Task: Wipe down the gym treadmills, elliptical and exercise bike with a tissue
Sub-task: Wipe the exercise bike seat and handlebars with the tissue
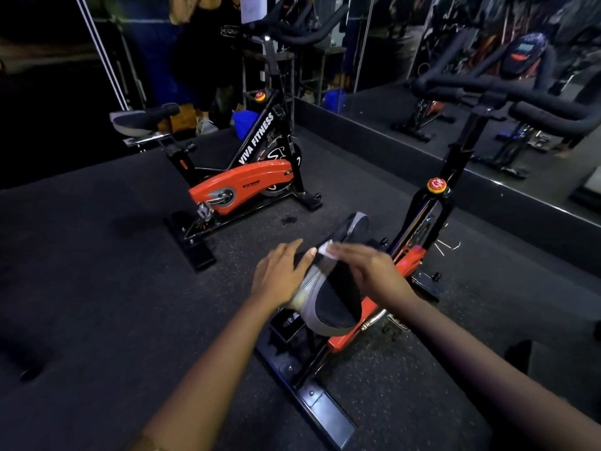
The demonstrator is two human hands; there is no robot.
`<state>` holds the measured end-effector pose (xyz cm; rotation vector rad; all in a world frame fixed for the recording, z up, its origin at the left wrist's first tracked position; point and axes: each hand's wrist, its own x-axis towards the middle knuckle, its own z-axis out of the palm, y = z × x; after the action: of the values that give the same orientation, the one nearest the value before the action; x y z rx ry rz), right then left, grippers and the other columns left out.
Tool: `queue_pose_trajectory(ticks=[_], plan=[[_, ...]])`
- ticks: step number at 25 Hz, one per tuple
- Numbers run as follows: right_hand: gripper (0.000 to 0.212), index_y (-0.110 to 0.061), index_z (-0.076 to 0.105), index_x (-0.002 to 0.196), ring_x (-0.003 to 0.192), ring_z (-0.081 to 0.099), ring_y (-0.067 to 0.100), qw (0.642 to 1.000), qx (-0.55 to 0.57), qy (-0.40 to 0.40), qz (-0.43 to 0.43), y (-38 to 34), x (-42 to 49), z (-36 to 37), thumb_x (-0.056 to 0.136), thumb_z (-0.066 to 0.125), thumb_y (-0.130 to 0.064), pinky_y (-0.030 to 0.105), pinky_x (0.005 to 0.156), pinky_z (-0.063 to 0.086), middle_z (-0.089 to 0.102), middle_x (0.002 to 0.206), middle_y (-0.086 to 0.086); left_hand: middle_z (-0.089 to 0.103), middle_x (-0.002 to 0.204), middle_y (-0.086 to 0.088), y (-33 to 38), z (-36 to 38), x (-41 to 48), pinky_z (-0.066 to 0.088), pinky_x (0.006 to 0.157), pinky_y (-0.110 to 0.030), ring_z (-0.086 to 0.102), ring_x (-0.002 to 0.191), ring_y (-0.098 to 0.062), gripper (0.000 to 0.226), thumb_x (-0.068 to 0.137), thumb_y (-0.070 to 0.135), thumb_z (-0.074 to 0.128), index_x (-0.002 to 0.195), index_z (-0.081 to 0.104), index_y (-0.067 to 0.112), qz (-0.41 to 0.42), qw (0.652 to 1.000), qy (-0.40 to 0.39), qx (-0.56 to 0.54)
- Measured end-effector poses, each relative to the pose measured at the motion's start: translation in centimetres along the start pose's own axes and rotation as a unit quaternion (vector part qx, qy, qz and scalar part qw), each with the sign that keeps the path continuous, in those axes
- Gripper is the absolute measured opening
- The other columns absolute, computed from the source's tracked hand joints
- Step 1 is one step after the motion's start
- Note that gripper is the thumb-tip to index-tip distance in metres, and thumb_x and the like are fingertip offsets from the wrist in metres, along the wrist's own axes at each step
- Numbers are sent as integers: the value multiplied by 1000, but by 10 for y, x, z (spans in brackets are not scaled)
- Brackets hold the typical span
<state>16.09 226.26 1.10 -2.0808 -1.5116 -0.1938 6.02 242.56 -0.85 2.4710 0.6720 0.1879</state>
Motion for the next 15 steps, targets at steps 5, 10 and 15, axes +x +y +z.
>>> queue_pose_trajectory(ticks=[5, 10, 15], plan=[[47, -6, 65, 116, 110, 61, 25, 994, -70, -25, 85, 9, 32, 35, 72, 58, 11, 30, 96, 44, 63, 122, 11, 51, 138, 1, 0, 5, -2, 36, 100, -37, 44, 127, -23, 59, 95, 59, 23, 138, 47, 27, -28, 1000, 1, 14], [35, -10, 71, 102, 92, 66, 24, 998, -14, -50, -38, -20, 12, 28, 74, 52, 0, 29, 76, 55, 69, 106, 3, 55, 132, 3, -4, 8, -1, 38, 98, -35, 47, 123, -20, 58, 93, 60, 23, 135, 51, 30, -8, 1000, 10, 10], [34, -11, 65, 115, 118, 55, 23, 987, -42, 9, 157, 47, 46, 6, 86, 52, -3, 26, 101, 38, 62, 124, 8, 49, 139, -1, 1, -2, 5, 34, 103, -37, 42, 129, -22, 56, 96, 57, 31, 142, 41, 26, 18, 998, -31, 42]])
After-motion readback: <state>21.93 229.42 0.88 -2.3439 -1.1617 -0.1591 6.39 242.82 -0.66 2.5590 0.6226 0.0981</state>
